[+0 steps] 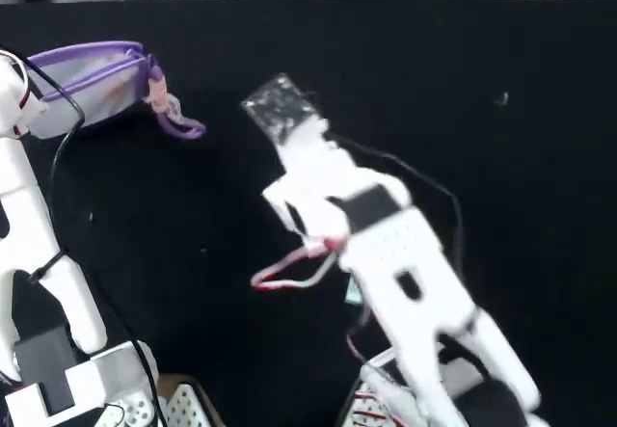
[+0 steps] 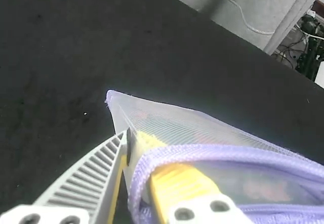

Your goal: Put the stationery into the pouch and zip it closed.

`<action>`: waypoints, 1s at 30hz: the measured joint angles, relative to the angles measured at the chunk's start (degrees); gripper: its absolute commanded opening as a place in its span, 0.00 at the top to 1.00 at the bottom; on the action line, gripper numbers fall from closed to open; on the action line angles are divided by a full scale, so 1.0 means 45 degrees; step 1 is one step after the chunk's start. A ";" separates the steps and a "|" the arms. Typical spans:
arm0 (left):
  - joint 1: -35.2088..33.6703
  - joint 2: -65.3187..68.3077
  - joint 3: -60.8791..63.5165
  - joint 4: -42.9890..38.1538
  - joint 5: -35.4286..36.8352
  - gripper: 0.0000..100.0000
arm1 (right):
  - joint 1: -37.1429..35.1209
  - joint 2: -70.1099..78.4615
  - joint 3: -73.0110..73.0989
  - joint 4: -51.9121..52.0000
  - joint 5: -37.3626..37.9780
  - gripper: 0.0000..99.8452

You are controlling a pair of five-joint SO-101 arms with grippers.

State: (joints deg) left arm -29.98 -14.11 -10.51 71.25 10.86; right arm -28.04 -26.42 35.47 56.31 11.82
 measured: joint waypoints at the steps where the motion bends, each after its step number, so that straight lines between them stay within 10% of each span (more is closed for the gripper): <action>1: 0.0000 0.0000 0.0000 0.0000 0.0000 0.97 | 0.0000 0.0625 -0.0078 -0.0020 0.0000 0.78; 17: 0.0000 0.0000 0.0000 0.0000 0.0000 0.97 | 0.1114 0.8615 -0.2872 -0.1641 0.0000 0.79; 22: 0.0000 0.0000 0.0000 0.0000 0.0000 0.97 | 0.1934 1.0276 -0.4708 -0.1016 0.0000 0.98; 30: 0.0000 0.0000 0.0000 0.0000 0.0000 0.97 | 0.1993 1.0413 -0.5724 -0.0117 0.0000 0.99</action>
State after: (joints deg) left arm -29.98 -14.11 -10.51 71.25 10.86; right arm -19.08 20.44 9.71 55.78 11.82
